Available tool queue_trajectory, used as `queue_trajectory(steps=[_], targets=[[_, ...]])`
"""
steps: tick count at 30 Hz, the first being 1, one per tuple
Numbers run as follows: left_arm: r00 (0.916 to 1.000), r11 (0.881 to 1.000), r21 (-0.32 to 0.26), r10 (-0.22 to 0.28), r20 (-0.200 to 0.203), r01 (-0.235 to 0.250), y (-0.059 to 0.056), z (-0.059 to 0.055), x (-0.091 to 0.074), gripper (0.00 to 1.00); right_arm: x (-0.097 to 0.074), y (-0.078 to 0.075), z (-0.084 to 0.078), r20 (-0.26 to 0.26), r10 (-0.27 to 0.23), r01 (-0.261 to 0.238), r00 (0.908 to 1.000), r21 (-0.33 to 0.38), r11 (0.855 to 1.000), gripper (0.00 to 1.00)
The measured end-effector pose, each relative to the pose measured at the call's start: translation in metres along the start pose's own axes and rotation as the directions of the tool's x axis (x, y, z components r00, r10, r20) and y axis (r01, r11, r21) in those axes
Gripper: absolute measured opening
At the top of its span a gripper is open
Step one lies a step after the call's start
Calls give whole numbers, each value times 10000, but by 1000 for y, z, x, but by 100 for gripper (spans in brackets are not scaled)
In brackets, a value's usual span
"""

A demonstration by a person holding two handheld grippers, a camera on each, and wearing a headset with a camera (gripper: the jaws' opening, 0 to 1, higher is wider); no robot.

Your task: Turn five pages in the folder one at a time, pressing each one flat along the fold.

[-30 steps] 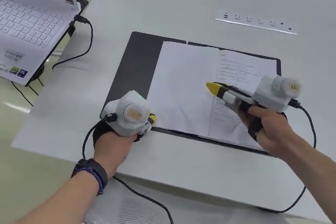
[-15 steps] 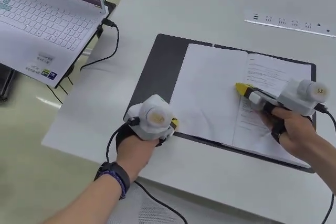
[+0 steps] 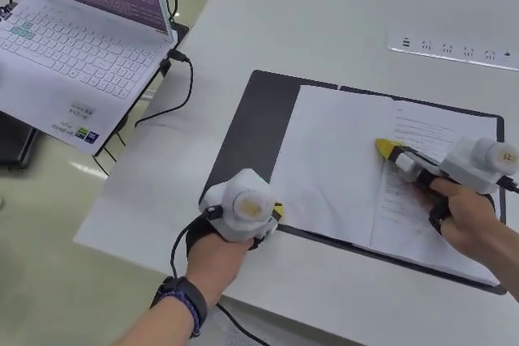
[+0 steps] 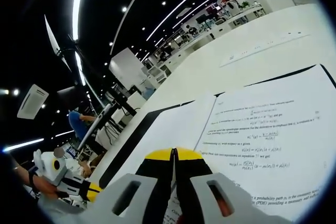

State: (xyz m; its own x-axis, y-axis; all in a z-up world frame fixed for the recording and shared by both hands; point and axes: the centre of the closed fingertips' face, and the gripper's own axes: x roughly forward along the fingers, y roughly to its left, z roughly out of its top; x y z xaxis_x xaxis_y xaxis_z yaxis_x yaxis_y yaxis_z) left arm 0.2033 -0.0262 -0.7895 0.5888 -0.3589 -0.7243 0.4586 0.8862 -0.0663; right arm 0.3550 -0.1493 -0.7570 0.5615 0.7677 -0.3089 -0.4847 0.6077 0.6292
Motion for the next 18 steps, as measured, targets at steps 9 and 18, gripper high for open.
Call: queue_trajectory(steps=[9,18], targets=[[10000,10000,87,17,-19,-17,-1,0,0,0,9,-14,14,627,-343,326,9974,271,9991,0],[10000,9999,158,57,-8,-57,-1,1,1,0,17,-24,24,990,-442,401,9941,429,9983,0]])
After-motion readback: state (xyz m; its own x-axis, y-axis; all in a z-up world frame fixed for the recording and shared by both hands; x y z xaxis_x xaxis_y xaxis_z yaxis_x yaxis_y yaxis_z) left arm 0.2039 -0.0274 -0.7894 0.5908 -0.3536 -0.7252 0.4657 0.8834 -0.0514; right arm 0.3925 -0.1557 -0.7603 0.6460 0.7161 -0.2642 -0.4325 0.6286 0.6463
